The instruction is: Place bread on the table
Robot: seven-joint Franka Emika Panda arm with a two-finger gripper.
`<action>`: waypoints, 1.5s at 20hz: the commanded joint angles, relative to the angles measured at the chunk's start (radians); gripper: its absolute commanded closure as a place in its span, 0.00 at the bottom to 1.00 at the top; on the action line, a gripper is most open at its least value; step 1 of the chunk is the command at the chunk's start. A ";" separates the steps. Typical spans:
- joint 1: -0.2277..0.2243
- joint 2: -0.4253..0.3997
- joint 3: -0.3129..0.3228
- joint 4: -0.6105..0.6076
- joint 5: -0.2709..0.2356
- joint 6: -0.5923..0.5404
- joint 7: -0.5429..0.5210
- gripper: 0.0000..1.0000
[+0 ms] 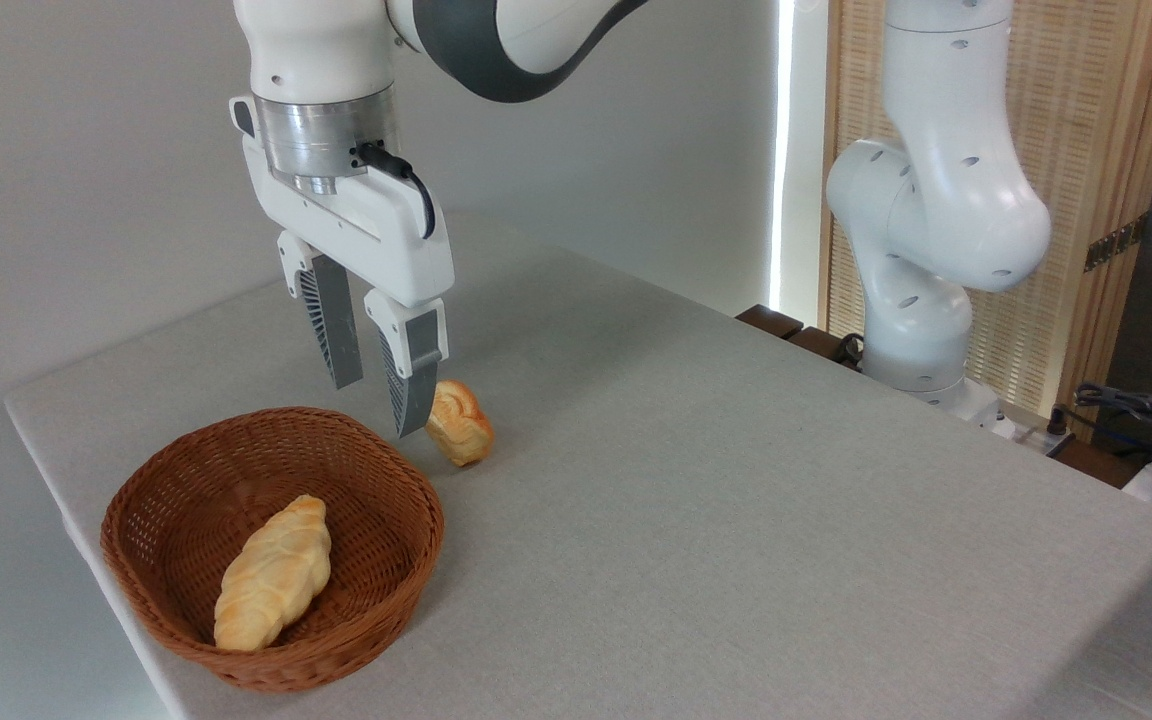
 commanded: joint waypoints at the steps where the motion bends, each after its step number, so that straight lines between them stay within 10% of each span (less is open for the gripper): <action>1: -0.007 0.003 0.006 0.017 0.004 -0.041 0.005 0.00; 30: -0.009 0.014 0.000 0.014 0.004 -0.069 0.005 0.00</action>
